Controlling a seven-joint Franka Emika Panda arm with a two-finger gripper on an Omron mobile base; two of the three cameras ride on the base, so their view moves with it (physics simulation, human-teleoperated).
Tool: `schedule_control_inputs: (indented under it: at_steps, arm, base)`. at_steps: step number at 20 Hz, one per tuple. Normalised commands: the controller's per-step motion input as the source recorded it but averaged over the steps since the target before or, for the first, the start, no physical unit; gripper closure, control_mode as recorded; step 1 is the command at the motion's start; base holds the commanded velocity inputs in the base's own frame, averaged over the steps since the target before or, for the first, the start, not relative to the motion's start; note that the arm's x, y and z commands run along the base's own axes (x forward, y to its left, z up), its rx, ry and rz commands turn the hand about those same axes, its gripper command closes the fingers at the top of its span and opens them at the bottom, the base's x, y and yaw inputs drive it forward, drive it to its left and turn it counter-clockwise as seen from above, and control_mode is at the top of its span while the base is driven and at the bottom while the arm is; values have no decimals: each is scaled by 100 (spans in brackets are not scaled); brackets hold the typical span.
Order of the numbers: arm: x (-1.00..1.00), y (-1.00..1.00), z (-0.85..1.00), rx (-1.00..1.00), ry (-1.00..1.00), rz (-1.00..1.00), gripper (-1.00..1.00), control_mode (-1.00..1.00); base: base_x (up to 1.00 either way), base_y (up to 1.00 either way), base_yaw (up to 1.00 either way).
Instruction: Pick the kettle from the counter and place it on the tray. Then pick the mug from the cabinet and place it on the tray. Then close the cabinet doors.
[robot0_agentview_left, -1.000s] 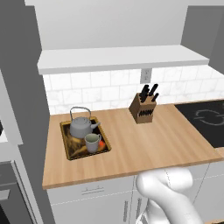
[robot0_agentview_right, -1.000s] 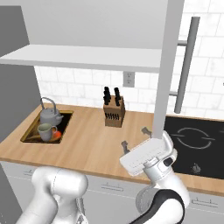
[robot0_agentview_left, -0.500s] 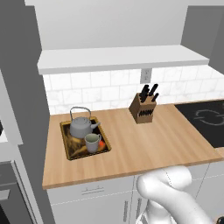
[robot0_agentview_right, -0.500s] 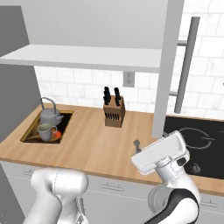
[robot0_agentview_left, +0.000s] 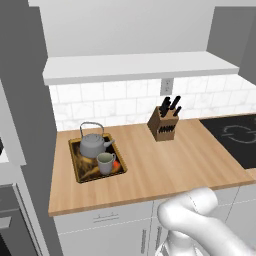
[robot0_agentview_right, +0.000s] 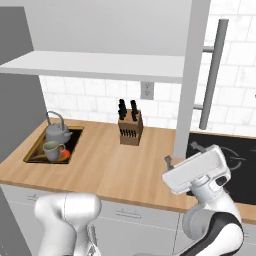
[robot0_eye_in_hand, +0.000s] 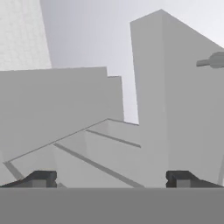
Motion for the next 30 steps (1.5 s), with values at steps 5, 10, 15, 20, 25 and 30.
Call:
schedule_control_inputs:
  at_steps: [5,10,15,20,25,30]
  arm:
    - [0,-3,39,-10,-9,0,-100,-100]
    - [0,2,42,-15,-6,0,-100,-100]
    - [0,22,35,-23,-9,-3,-100,-100]
    - [-2,51,28,-27,-9,-4,-100,-100]
    - [0,77,26,-29,-6,-4,-100,-100]
    - [2,90,22,-28,-2,-10,-100,-100]
  base:
    - [0,0,0]
    - [0,0,0]
    - [0,0,0]
    - [0,0,0]
    - [0,0,0]
    - [0,0,0]
